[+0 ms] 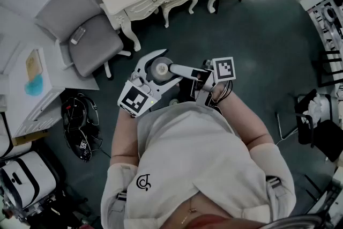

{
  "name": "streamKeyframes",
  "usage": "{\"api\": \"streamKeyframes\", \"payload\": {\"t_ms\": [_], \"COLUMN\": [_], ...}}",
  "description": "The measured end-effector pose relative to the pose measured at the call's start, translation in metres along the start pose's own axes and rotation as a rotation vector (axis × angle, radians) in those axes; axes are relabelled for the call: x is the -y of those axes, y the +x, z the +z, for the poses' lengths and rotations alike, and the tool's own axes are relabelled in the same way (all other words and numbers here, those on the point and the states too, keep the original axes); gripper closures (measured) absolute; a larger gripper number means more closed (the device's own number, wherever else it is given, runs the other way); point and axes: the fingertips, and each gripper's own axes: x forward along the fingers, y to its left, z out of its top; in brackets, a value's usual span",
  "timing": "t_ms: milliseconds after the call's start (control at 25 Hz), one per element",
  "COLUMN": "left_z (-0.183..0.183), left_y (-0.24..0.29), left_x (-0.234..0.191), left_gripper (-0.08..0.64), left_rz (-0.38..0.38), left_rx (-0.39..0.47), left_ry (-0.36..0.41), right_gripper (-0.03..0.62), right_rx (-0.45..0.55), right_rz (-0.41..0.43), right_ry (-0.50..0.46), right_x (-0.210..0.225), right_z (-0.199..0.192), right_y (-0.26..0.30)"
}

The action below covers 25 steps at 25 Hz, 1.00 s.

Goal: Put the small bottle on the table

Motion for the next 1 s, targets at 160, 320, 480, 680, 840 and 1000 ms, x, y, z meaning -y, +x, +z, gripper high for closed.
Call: {"api": "streamKeyframes", "payload": {"t_ms": [160,320,480,680,840,1000], "left_z": [0.001,0.003,0.002,-0.008,-0.008,-0.016], "left_y": [0.001,0.001,0.002,0.004,0.012,0.033], "left_x": [-0.002,-0.001,-0.002,-0.003,-0.016,-0.034], "left_gripper": [0.209,0.209,0.209,0.209,0.209,0.209], "left_rz": [-0.005,-0.008,-0.010,-0.007,0.017,0.045], "left_rx": [0.003,0.015,0.007,-0.003,-0.002,-0.031], "left_ry": [0.010,0.024,0.048,0.016,0.052,0.063], "right_gripper": [0.229,0.229,0.230,0.236,0.236,0.232], "right_rx": [0.000,-0.004,-0.014,-0.013,-0.008,-0.020], "right_rz": [0.004,0.001,-0.011,-0.007,0.011,0.005], "right_ry": [-0.007,-0.007,-0.025,-0.008,0.009,0.016], "right_x": [-0.001,0.000,0.003,0.008,0.014,0.027], "right_z": [0.002,0.001,0.001,0.003,0.015,0.041], "right_y": [0.001,0.001,0.000,0.000,0.001,-0.007]}}
